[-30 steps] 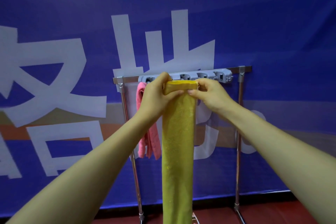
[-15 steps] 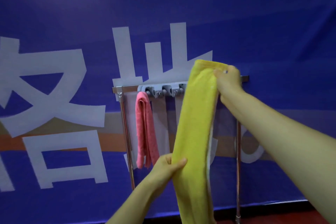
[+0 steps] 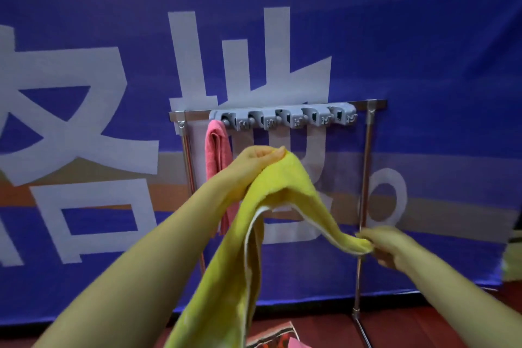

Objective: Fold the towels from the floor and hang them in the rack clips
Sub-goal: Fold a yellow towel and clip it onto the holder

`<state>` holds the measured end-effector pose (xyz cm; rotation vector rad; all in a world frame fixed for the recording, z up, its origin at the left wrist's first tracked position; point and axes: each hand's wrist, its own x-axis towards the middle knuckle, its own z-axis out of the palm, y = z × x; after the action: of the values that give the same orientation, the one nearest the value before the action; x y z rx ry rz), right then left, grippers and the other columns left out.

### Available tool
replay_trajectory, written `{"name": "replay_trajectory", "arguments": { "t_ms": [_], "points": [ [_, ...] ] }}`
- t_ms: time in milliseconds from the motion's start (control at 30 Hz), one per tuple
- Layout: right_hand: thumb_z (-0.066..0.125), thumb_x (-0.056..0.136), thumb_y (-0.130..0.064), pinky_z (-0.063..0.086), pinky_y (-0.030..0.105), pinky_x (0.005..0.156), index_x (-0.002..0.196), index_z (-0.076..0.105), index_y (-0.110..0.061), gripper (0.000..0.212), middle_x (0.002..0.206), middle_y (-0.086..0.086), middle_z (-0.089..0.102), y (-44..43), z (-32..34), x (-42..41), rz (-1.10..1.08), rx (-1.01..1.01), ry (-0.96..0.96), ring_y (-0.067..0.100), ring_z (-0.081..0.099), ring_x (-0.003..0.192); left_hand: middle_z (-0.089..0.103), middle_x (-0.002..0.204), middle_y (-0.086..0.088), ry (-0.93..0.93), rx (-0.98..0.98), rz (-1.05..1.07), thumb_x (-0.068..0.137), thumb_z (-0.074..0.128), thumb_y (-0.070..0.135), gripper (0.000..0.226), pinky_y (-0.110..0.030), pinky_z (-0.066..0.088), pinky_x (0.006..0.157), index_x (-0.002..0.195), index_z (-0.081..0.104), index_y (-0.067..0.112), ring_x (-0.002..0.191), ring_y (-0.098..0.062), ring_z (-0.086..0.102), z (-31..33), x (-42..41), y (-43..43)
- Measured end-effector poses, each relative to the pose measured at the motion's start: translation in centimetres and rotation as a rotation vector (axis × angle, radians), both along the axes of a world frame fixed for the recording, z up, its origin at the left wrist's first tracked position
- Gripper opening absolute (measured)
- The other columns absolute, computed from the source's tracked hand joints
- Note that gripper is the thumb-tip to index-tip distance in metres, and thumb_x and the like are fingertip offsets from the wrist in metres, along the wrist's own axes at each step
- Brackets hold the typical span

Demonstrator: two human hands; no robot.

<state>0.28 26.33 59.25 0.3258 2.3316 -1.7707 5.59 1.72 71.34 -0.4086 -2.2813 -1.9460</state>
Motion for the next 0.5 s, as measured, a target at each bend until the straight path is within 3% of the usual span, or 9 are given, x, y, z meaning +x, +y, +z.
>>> {"name": "replay_trajectory", "arguments": {
  "t_ms": [67, 133, 200, 267, 367, 433, 500],
  "points": [
    [0.057, 0.09, -0.023, 0.041, 0.024, 0.067, 0.1, 0.061, -0.009, 0.018, 0.091, 0.006, 0.066, -2.3, 2.5, 0.5, 0.154, 0.013, 0.205, 0.015, 0.058, 0.086, 0.058, 0.055, 0.003, -0.006, -0.118, -0.06, 0.094, 0.051, 0.024, 0.027, -0.02, 0.045, 0.052, 0.073, 0.062, 0.012, 0.05, -0.008, 0.052, 1.1, 0.1, 0.4],
    [0.05, 0.093, -0.033, 0.04, 0.028, 0.087, 0.115, 0.059, -0.014, 0.031, 0.113, 0.004, 0.062, -4.7, 6.0, 1.1, 0.358, -0.294, 0.315, 0.018, 0.056, 0.109, 0.056, 0.054, 0.005, -0.023, -0.198, -0.122, 0.094, 0.051, 0.023, 0.028, -0.017, 0.044, 0.049, 0.072, 0.062, 0.011, 0.048, -0.007, 0.05, 2.0, 0.2, 0.7],
    [0.048, 0.089, -0.042, 0.042, 0.033, 0.092, 0.121, 0.057, -0.014, 0.043, 0.111, 0.007, 0.064, -7.1, 8.9, 1.2, 0.572, -0.489, 0.379, 0.019, 0.059, 0.105, 0.06, 0.059, 0.004, -0.021, -0.285, -0.137, 0.094, 0.052, 0.022, 0.024, -0.018, 0.045, 0.052, 0.078, 0.064, 0.009, 0.051, -0.006, 0.053, 2.6, 0.2, 0.7],
    [0.059, 0.079, -0.048, 0.047, 0.04, 0.096, 0.122, 0.058, -0.015, 0.054, 0.112, 0.011, 0.065, -9.0, 11.1, 1.4, 0.706, -0.401, 0.388, 0.023, 0.062, 0.104, 0.062, 0.068, -0.001, 0.034, -0.401, -0.075, 0.093, 0.053, 0.017, 0.019, -0.019, 0.048, 0.059, 0.086, 0.066, 0.005, 0.058, -0.006, 0.056, 2.8, 0.2, 0.3],
    [0.066, 0.065, -0.057, 0.049, 0.043, 0.098, 0.109, 0.064, -0.016, 0.06, 0.113, 0.013, 0.068, -10.4, 12.4, 1.1, 0.832, -0.134, 0.299, 0.026, 0.064, 0.105, 0.062, 0.069, -0.003, 0.13, -0.482, 0.071, 0.09, 0.055, 0.011, 0.018, -0.026, 0.05, 0.066, 0.075, 0.065, 0.012, 0.063, -0.009, 0.058, 1.9, -0.1, -0.9],
    [0.064, 0.071, -0.054, 0.054, 0.036, 0.089, 0.105, 0.065, -0.013, 0.053, 0.099, 0.008, 0.07, -10.7, 12.6, 0.6, 0.887, -0.021, 0.263, 0.019, 0.067, 0.091, 0.058, 0.066, -0.003, 0.11, -0.388, 0.129, 0.089, 0.059, 0.022, 0.023, -0.029, 0.048, 0.067, 0.067, 0.061, 0.015, 0.064, -0.014, 0.054, 0.9, -0.3, -1.9],
    [0.059, 0.084, -0.04, 0.055, 0.027, 0.075, 0.105, 0.064, -0.007, 0.039, 0.087, 0.003, 0.069, -11.3, 12.7, -0.2, 0.905, -0.066, 0.272, 0.012, 0.066, 0.077, 0.057, 0.066, -0.003, 0.006, -0.182, 0.154, 0.091, 0.054, 0.038, 0.032, -0.027, 0.045, 0.064, 0.073, 0.063, 0.013, 0.065, -0.016, 0.052, -0.5, -0.6, -2.3]
  ]
}}
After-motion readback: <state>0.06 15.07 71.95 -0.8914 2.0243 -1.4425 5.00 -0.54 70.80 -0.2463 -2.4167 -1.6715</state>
